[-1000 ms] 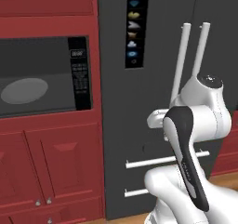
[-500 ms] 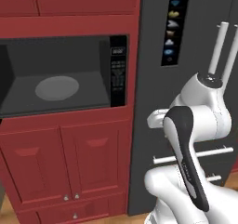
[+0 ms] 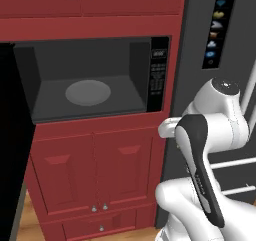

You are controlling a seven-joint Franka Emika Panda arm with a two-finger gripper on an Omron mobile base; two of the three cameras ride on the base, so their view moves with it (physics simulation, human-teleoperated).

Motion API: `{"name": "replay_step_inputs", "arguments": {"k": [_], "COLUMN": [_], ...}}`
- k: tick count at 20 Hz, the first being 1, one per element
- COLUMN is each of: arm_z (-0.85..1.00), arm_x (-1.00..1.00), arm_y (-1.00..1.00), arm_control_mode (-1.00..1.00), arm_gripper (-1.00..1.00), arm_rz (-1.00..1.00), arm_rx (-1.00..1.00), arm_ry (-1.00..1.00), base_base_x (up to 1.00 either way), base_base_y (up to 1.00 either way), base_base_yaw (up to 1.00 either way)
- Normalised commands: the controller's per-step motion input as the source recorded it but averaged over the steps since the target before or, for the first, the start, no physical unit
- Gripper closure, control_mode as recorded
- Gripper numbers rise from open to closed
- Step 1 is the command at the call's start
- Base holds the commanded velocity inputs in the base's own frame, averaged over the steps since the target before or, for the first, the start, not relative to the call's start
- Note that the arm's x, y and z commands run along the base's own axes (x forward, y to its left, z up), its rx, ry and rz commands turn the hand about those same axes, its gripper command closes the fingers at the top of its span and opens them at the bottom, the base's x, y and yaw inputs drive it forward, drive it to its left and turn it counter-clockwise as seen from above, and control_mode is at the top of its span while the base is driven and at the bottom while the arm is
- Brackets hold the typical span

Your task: Place the sponge inside the microwave to prepare for sanitizing.

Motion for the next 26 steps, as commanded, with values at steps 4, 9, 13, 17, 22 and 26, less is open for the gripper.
{"name": "replay_step_inputs", "arguments": {"k": [4,9,13,17,22,26], "arm_z": [0.00,0.00,0.00,0.00,0.00,0.00], "arm_x": [0.00,0.00,0.00,0.00,0.00,0.00], "arm_y": [0.00,0.00,0.00,0.00,0.00,0.00], "arm_control_mode": [1.00,1.00,1.00,1.00,1.00,1.00], "arm_gripper": [1.00,1.00,1.00,1.00,1.00,1.00], "arm_rz": [0.00,0.00,0.00,0.00,0.00,0.00], "arm_rx": [0.00,0.00,0.00,0.00,0.00,0.00], "arm_ry": [0.00,0.00,0.00,0.00,0.00,0.00], "base_base_x": [0.00,0.03,0.25,0.29,0.26,0.22], "base_base_y": [0.18,0.00,0.29,0.37,0.27,0.10], "base_base_yaw": [0.00,0.00,0.00,0.01,0.08,0.10]}}
